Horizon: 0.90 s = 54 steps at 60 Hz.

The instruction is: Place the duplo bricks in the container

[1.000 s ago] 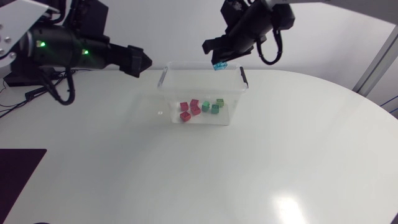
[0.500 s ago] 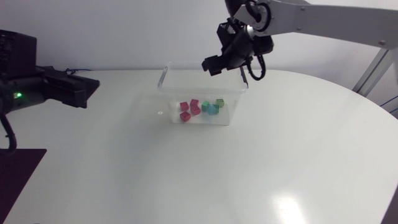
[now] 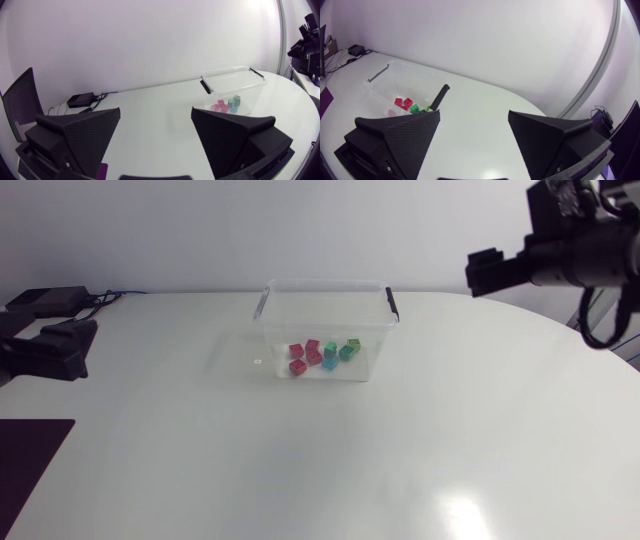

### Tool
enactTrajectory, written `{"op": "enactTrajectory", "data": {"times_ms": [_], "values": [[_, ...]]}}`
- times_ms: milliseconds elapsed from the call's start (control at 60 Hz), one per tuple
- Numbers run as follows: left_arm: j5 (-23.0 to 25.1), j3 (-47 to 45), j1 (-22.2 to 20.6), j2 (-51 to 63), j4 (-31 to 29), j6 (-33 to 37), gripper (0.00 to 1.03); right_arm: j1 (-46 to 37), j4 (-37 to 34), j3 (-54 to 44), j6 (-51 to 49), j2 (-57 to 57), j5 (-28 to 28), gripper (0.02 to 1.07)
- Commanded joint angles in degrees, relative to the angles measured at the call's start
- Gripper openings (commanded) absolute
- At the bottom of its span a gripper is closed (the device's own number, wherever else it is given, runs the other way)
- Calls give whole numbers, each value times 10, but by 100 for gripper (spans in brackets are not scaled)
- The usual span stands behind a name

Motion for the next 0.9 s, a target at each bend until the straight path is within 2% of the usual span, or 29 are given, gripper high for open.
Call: {"op": "enactTrajectory", "data": {"times_ms": [0, 200, 417, 700, 883], "values": [[-16, -33, 6, -24, 20, 11, 99, -25, 22, -80, -25, -64, 7, 102], [-45, -80, 7, -90, 47, 29, 99, -85, 41, -203, -50, -206, -4, 102], [-62, -128, 16, -170, 72, 47, 99, -111, 41, -277, -64, -347, -12, 102], [-66, -206, 28, -276, 96, 83, 99, -124, 45, -357, -99, -461, -7, 102], [-48, -241, 22, -288, 111, 47, 99, -121, 76, -410, -60, -500, -23, 102]]}}
